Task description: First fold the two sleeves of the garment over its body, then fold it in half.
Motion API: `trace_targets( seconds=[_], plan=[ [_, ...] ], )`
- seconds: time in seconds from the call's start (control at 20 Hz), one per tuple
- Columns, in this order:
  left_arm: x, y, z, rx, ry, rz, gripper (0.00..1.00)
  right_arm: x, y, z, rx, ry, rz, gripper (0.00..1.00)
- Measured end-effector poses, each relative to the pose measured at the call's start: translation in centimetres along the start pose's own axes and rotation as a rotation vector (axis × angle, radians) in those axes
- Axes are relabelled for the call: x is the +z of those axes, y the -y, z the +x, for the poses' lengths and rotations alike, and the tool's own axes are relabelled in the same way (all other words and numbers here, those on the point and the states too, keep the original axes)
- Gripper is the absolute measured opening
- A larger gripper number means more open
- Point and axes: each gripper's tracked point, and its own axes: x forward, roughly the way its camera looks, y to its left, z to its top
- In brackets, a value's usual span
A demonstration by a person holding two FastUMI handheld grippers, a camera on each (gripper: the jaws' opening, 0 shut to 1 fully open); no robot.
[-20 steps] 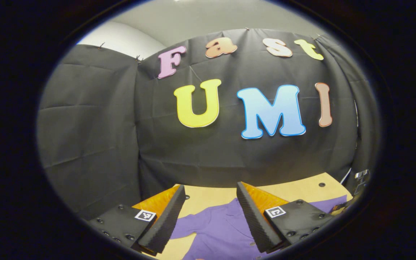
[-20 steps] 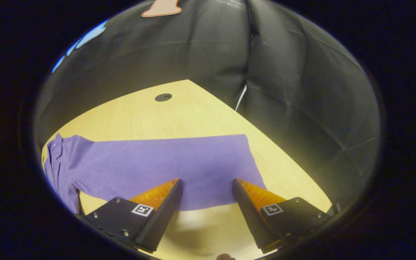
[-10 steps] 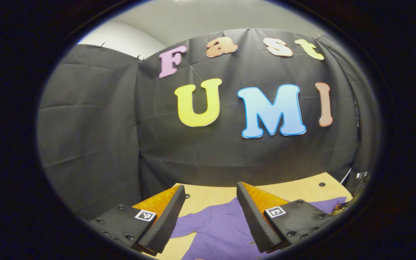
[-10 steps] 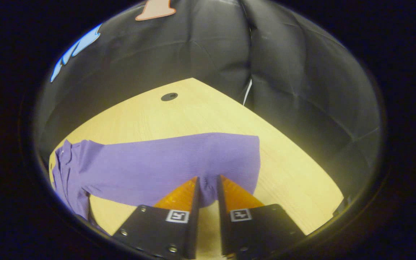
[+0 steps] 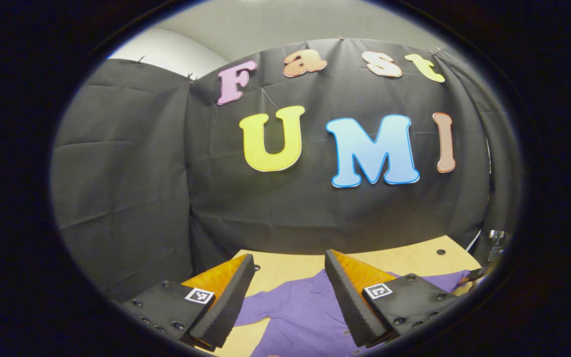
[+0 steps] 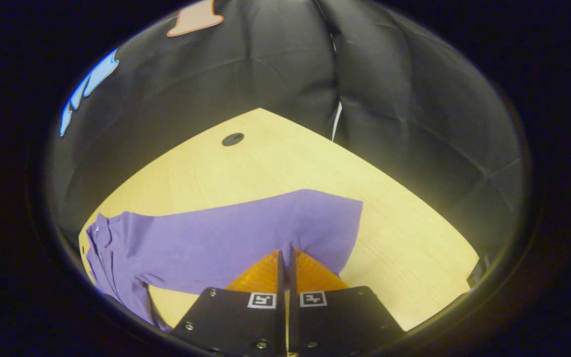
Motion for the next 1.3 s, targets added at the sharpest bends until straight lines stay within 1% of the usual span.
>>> trace_targets(
  seconds=[0.1,0.3,0.45,0.6,0.65,0.8,0.85,0.9,1.0,1.05,1.3],
  plan=[
    [-0.2,-0.7,-0.2,0.002,-0.002,-0.009,0.99,0.5,-2.3,-0.7,0.037,0.013,-0.016,0.03],
    [-0.8,-2.8,-0.5,0.014,-0.005,-0.017,0.99,1.1,-8.9,-2.3,0.133,0.036,-0.049,0.02],
    [-1.4,-5.4,-0.9,0.035,-0.008,-0.023,0.99,0.2,-16.1,-4.0,0.233,0.032,-0.090,0.03],
    [-2.4,-9.2,-1.6,0.072,-0.019,-0.030,0.99,-1.2,-22.8,-5.3,0.320,0.025,-0.117,0.03],
    [-2.6,-10.4,-1.7,0.084,-0.023,-0.033,0.99,-1.8,-25.5,-6.3,0.353,0.020,-0.129,0.03],
    [-3.7,-14.5,-2.3,0.123,-0.033,-0.042,0.99,-3.8,-31.5,-8.0,0.418,0.011,-0.156,0.03],
    [-4.2,-16.4,-2.5,0.141,-0.040,-0.047,0.99,-5.2,-34.9,-9.2,0.457,0.002,-0.177,0.03],
    [-4.8,-18.5,-2.7,0.158,-0.047,-0.053,0.99,-6.4,-37.0,-9.8,0.479,-0.005,-0.196,0.03],
    [-5.5,-20.8,-2.9,0.177,-0.055,-0.056,0.99,-8.6,-40.5,-11.0,0.517,-0.021,-0.230,0.03],
    [-6.1,-22.7,-3.1,0.193,-0.063,-0.056,0.99,-10.2,-42.2,-11.6,0.536,-0.034,-0.252,0.03],
    [-7.6,-28.0,-3.5,0.241,-0.078,-0.052,0.99,-15.8,-48.4,-13.3,0.592,-0.073,-0.337,0.03]
  ],
)
